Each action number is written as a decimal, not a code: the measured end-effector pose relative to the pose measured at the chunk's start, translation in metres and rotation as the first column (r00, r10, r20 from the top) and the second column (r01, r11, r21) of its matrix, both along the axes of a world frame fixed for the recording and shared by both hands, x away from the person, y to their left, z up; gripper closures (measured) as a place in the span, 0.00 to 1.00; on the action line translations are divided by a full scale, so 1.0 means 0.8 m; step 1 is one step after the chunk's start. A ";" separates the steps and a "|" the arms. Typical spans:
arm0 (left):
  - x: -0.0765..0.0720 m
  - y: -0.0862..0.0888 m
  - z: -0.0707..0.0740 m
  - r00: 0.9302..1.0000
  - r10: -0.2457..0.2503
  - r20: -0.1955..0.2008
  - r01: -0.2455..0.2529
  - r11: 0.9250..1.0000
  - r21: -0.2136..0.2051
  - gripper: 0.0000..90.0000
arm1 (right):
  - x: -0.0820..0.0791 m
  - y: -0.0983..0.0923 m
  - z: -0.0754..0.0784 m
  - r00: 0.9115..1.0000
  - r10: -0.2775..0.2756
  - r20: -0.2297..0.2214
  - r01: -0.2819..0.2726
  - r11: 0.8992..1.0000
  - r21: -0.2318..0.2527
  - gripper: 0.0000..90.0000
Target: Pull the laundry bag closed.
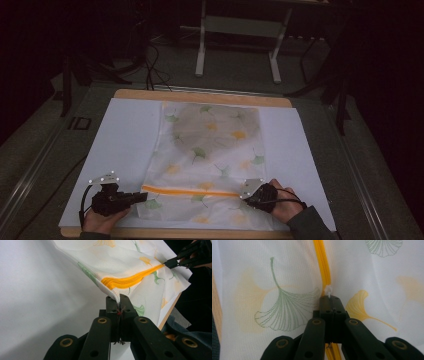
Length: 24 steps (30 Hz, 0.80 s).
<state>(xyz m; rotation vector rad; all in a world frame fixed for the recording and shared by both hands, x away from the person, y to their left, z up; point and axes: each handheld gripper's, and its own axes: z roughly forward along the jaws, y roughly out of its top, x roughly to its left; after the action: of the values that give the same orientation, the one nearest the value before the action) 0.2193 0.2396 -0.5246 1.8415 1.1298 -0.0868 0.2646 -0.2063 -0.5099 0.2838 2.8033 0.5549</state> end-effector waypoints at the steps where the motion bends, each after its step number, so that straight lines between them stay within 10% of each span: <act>1: 0.000 0.000 0.000 1.000 0.001 -0.001 -0.001 1.000 -0.002 0.98 | 0.000 -0.001 0.000 1.000 -0.001 0.001 0.001 1.000 -0.002 1.00; 24: 0.000 0.001 0.001 1.000 0.003 0.004 -0.003 1.000 0.002 0.98 | -0.002 -0.032 0.002 0.998 -0.055 0.006 0.055 0.998 0.000 1.00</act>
<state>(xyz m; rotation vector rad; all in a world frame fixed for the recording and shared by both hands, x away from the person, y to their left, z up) 0.2192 0.2406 -0.5242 1.8414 1.1304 -0.0801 0.2630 -0.2316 -0.5085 0.3574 2.7810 0.5423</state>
